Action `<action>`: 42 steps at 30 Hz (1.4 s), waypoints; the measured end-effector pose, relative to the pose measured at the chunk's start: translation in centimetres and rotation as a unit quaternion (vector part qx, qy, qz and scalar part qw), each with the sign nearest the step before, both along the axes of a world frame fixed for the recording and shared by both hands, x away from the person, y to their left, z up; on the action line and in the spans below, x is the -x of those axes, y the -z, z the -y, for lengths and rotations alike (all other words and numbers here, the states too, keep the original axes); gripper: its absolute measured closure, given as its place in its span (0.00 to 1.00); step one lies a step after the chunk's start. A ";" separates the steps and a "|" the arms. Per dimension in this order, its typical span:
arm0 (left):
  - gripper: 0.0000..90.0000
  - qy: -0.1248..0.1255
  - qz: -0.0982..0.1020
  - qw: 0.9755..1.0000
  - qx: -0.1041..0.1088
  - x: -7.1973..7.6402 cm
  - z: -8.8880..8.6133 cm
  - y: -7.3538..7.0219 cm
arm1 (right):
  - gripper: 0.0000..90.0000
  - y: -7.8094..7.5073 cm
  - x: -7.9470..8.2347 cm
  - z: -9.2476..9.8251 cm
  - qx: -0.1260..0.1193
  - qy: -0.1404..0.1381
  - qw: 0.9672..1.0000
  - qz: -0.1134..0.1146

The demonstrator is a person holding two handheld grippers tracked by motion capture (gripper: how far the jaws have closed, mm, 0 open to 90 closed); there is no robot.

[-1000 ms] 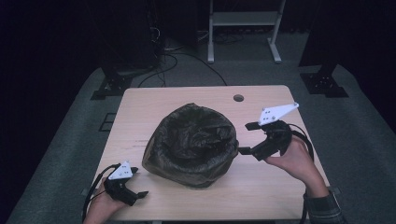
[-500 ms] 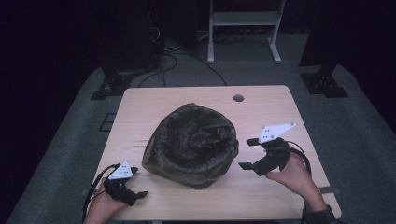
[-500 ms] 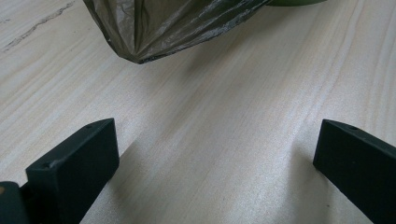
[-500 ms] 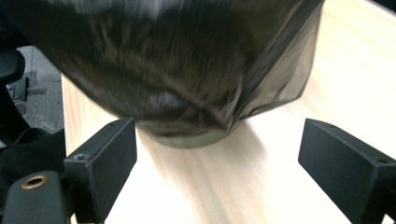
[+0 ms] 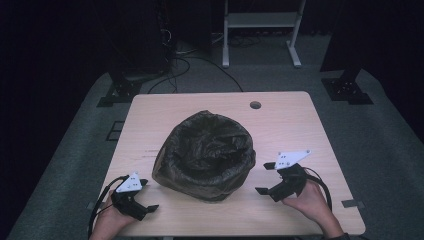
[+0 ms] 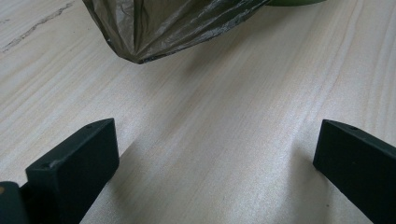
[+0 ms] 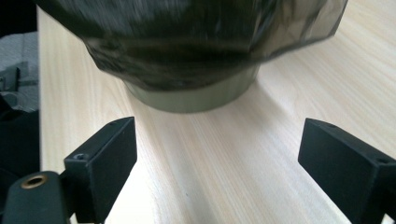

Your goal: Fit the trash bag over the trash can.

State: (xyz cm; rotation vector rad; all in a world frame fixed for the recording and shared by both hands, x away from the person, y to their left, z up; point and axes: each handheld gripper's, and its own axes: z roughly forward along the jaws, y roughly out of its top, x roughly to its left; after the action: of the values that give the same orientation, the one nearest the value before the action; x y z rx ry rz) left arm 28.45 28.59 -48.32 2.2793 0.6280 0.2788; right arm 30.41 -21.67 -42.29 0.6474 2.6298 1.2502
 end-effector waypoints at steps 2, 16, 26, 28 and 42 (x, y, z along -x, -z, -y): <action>0.00 0.000 0.000 1.000 0.000 0.0 0.0 0.0 | 0.11 0.8 0.1 0.1 0.000 0.003 1.000 -0.002; 0.00 0.003 0.000 1.000 0.000 0.0 0.0 0.0 | 0.11 4.1 0.7 0.4 0.020 0.011 1.000 -0.008; 0.00 0.003 -0.001 1.000 0.000 0.0 0.0 0.0 | 0.11 5.2 0.9 0.4 0.020 0.013 1.000 -0.008; 0.00 0.004 0.000 1.000 0.000 0.0 0.0 0.0 | 0.11 5.5 0.9 0.3 0.023 0.013 1.000 -0.010; 0.00 0.005 -0.001 1.000 0.000 0.0 0.0 0.0 | 0.11 6.2 0.9 0.1 0.027 0.013 0.999 -0.014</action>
State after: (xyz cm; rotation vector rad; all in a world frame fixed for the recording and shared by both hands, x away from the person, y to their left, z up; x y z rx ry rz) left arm 28.42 28.57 -48.32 2.2817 0.6178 0.2722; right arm 29.54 -21.78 -48.51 0.6931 2.6592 1.1674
